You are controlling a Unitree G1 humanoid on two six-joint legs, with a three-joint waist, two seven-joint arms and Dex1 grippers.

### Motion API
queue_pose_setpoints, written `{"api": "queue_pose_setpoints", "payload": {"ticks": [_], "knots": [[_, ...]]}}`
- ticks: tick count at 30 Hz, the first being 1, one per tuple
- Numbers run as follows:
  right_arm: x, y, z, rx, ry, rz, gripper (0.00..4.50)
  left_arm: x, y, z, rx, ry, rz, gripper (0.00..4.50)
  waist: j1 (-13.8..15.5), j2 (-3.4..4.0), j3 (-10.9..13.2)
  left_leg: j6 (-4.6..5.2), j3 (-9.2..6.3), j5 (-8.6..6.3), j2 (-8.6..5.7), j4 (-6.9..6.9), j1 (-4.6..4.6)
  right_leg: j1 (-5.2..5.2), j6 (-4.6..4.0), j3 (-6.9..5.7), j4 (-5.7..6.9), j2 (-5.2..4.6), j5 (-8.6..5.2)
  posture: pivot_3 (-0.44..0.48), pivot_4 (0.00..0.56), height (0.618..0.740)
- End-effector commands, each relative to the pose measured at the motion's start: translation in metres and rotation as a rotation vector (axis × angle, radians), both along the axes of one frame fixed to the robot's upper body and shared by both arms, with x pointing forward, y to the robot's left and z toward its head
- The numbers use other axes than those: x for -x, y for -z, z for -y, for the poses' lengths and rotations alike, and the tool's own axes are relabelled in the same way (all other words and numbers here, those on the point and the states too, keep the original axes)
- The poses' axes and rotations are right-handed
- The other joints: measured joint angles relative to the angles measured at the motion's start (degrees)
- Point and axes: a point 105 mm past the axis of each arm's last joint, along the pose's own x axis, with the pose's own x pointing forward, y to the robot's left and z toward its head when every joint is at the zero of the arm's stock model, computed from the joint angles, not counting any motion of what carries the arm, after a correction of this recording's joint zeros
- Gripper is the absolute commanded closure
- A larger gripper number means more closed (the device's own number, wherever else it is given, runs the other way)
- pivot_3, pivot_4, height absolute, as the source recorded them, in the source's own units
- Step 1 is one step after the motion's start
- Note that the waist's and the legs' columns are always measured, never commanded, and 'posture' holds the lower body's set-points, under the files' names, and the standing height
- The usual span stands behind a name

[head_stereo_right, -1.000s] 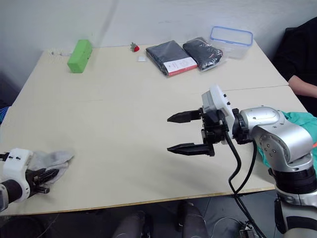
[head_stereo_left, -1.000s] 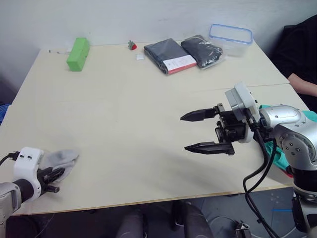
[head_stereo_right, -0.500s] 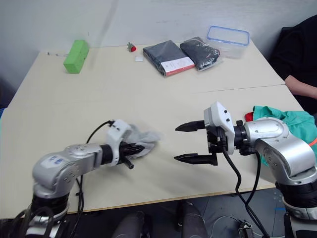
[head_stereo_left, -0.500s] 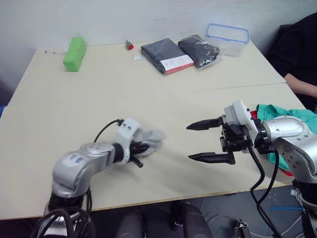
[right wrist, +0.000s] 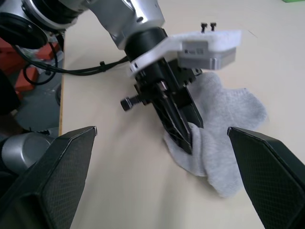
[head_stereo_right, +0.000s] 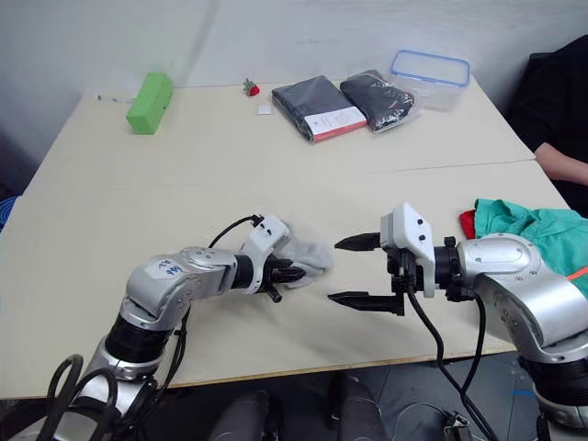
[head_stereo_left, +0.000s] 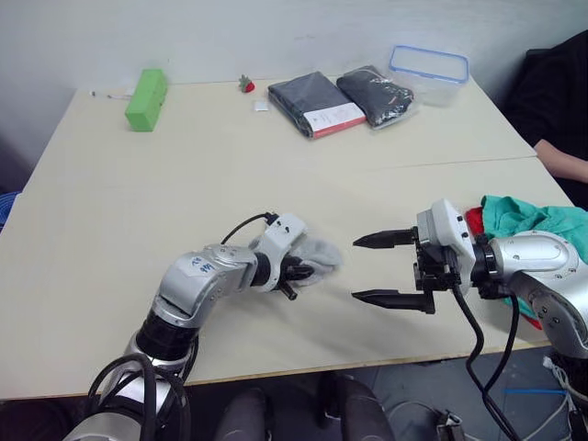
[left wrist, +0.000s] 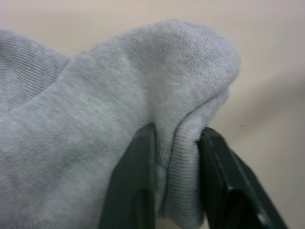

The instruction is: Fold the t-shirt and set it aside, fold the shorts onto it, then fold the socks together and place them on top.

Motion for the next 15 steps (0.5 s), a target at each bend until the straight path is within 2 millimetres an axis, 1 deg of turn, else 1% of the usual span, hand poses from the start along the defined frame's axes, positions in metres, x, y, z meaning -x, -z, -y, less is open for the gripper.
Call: {"api": "queue_pose_setpoints", "payload": {"ticks": [1,4,6,8,10,12,13,15], "knots": [[0.003,0.001,-0.006,0.035,-0.017,0.063,0.0,0.014,-0.029,-0.001,0.093,0.066,0.023,2.12,-0.1,0.0,0.0,-0.01,0.01,0.0,0.01,0.0,0.0,-0.01,0.0,0.0,0.0,0.01,0.0,0.0,0.15,0.74],[0.001,0.003,-0.008,0.04,-0.012,0.074,0.0,0.019,-0.045,-0.007,0.138,0.082,0.023,1.16,-0.1,0.0,0.0,-0.04,0.0,0.02,0.01,0.0,0.0,-0.02,-0.01,0.01,0.01,0.02,-0.01,0.0,0.15,0.74],[0.001,0.005,-0.012,0.041,-0.012,0.084,0.0,0.02,-0.058,-0.021,0.143,0.109,0.062,0.48,-0.1,-0.01,0.0,-0.05,0.0,0.02,0.01,0.01,0.0,-0.01,-0.01,0.02,0.01,0.03,-0.01,0.0,0.15,0.74],[0.001,0.008,-0.017,0.049,-0.018,0.097,0.0,0.016,-0.064,-0.038,0.099,0.132,0.115,0.05,-0.3,0.0,0.0,-0.11,0.01,0.03,0.02,-0.01,0.02,-0.03,-0.05,0.03,0.03,0.07,-0.03,0.0,0.15,0.74],[0.0,0.013,-0.024,0.063,-0.03,0.113,0.0,0.002,-0.062,-0.058,-0.01,0.164,0.215,0.05,-0.4,-0.01,0.0,-0.19,0.03,0.03,0.04,-0.03,0.06,-0.08,-0.13,0.03,0.09,0.09,-0.08,0.0,0.15,0.74],[-0.003,0.02,-0.032,0.083,-0.038,0.129,0.0,-0.013,-0.057,-0.074,-0.15,0.248,0.319,0.05,-0.3,0.02,0.0,-0.25,0.05,0.03,0.04,-0.05,0.08,-0.11,-0.19,0.0,0.11,0.12,-0.12,0.0,0.15,0.74],[-0.006,0.024,-0.036,0.097,-0.039,0.144,0.0,-0.021,-0.054,-0.079,-0.195,0.29,0.35,0.05,-0.3,0.02,0.0,-0.26,0.06,0.03,0.04,-0.04,0.07,-0.13,-0.2,0.0,0.1,0.12,-0.13,0.0,0.15,0.74],[-0.015,0.032,-0.046,0.122,-0.029,0.185,0.0,-0.04,-0.051,-0.08,-0.275,0.399,0.418,0.05,0.2,-0.01,0.0,-0.25,0.07,0.04,0.04,-0.04,0.01,-0.14,-0.21,-0.02,0.09,0.12,-0.13,0.0,0.15,0.74]]}}
